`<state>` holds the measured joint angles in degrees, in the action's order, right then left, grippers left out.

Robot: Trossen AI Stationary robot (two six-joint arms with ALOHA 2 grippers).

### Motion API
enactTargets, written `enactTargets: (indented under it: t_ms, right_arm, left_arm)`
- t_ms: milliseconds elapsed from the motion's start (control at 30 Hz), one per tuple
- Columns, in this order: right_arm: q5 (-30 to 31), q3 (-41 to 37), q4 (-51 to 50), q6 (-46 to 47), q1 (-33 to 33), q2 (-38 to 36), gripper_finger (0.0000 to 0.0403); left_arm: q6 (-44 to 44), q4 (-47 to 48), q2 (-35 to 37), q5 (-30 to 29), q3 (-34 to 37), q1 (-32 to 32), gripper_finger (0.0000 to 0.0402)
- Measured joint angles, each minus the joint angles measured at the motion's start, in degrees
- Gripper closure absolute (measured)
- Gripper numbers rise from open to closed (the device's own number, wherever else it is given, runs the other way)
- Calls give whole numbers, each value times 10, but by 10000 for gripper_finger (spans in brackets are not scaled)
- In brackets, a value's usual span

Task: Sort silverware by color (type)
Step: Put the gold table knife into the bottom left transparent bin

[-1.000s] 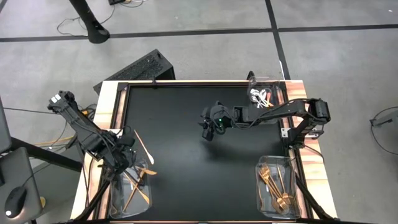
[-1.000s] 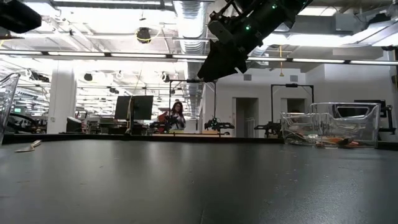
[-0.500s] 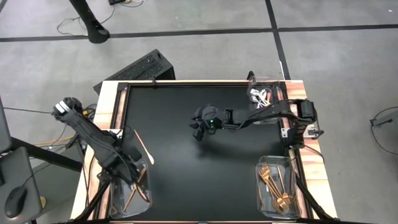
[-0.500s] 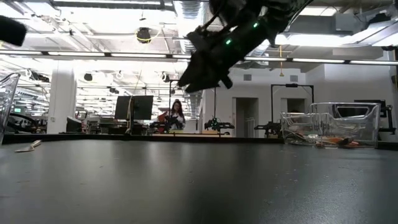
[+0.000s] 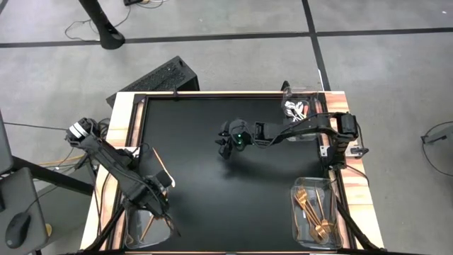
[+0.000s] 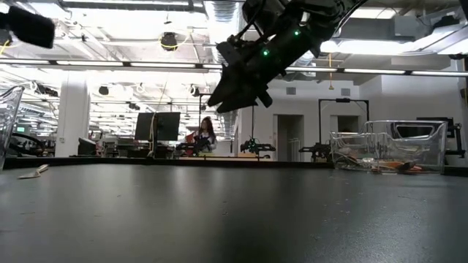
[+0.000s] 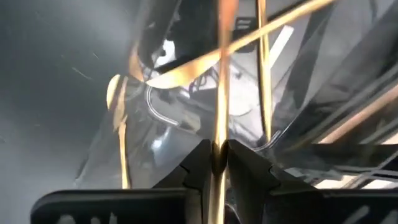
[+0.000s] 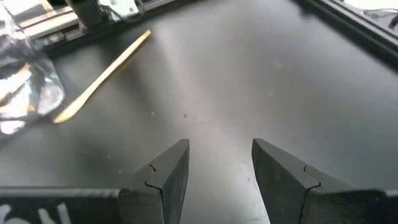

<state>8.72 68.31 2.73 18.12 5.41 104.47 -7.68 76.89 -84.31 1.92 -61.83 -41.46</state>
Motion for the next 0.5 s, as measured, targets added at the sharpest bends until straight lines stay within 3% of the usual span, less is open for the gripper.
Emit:
enactTargets:
  t_ms: [367,433,500]
  right_arm:
    - [0,-1,-25,-1,-1,1,207]
    - [0,-1,-25,-1,-1,1,207]
    - [0,-1,-26,-1,-1,1,207]
  left_arm:
    - [41,4,26,-15,-61,26,339]
    - [109,4,44,-71,-71,36,338]
    - [223,17,66,-203,-78,50,338]
